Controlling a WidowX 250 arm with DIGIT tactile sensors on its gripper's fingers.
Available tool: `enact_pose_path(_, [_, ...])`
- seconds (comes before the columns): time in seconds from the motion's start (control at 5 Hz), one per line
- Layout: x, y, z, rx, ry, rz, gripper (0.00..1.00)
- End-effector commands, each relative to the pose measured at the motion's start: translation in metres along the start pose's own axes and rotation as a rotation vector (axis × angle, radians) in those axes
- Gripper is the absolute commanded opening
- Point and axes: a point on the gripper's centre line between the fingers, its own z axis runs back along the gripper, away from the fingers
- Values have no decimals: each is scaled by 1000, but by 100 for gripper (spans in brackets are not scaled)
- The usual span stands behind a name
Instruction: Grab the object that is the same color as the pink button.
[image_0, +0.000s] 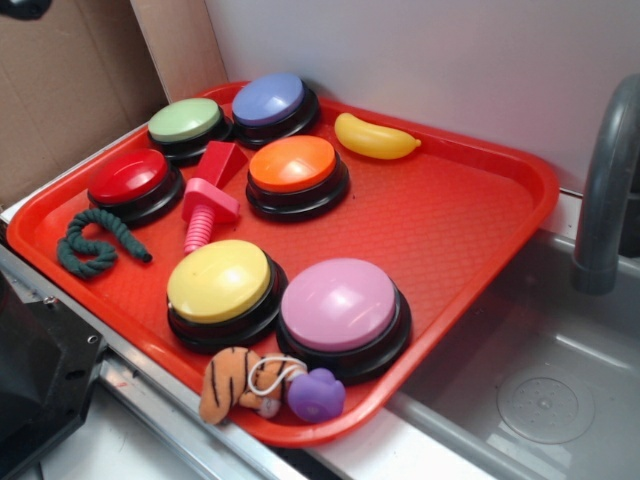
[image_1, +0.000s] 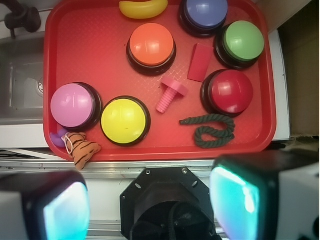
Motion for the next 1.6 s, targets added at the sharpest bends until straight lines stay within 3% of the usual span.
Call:
enact_pose_path(0.0, [0, 0, 0, 0, 0, 0, 100])
enact_pose_path(0.6, [36, 0, -71, -28, -18, 306, 100])
enact_pose_path(0.8, [47, 0, -108, 19, -67, 422, 100])
enact_pose_path(1.0, [59, 10, -140, 26, -90, 512, 100])
enact_pose_path(1.4, [67, 33, -186, 77, -53, 650, 100])
